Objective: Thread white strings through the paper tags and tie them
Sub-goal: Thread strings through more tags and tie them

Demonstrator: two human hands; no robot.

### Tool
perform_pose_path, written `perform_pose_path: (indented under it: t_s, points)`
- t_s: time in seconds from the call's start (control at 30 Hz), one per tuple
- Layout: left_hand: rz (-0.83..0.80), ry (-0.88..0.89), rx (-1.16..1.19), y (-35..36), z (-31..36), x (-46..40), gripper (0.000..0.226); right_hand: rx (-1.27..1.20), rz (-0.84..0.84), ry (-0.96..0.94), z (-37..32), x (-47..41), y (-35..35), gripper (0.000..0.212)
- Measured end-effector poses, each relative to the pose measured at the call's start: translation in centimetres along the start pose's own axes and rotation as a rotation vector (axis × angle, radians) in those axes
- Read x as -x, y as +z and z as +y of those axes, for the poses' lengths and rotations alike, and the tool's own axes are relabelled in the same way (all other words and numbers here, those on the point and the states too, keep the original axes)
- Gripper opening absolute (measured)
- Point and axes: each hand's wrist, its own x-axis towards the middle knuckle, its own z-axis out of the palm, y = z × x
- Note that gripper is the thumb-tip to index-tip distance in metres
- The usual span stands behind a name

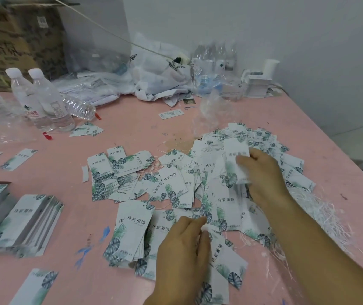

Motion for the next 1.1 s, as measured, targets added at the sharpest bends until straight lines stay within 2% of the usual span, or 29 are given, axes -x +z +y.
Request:
perform_pose_path:
  t_s: [0.03,0.17,0.33,0.4,0.5,0.6,0.67,0.77,0.93,1.1]
  points:
    - [-0.007,-0.006,0.010,0.0,0.0,0.0,0.033,0.078,0.024,-0.035,-0.1,-1.5,0.2,0.018]
    - [-0.031,-0.017,0.027,0.0,-0.1,-0.1,0.027,0.417,0.075,-0.112,1.1,-4.3,-0.2,0.046]
    - [-0.042,-0.082,0.040,-0.4,-0.3,-0.4,0.027,0.420,0.089,-0.217,2.5,-0.1,-1.1,0.038]
    - [-0.043,-0.128,0.040,-0.5,-0.5,-0.6,0.027,0.455,-0.011,-0.222,3.0,2.9,-1.7,0.028]
    - [-0.043,-0.190,0.047,-0.6,-0.7,-0.7,0.027,0.626,-0.312,-0.080,3.8,7.2,-2.5,0.015]
    - [-0.076,-0.219,0.049,-0.6,-0.9,-0.7,0.029,0.939,-0.538,-0.017,4.5,9.7,-2.7,0.042]
    - [-0.086,-0.229,0.040,-0.6,-0.9,-0.5,0.028,1.070,-0.608,-0.039,4.9,10.2,-2.4,0.055]
    - [-0.082,-0.265,0.048,-0.5,-0.9,-0.4,0.024,1.058,-0.592,-0.026,5.3,10.1,-2.3,0.049]
    - [-0.089,-0.243,0.015,-0.5,-0.7,-0.6,0.023,0.791,-0.476,0.033,5.7,9.7,-3.1,0.033]
    - [-0.114,-0.223,-0.003,-0.4,-1.0,-0.6,0.024,0.729,-0.381,-0.043,6.7,9.5,-3.4,0.025]
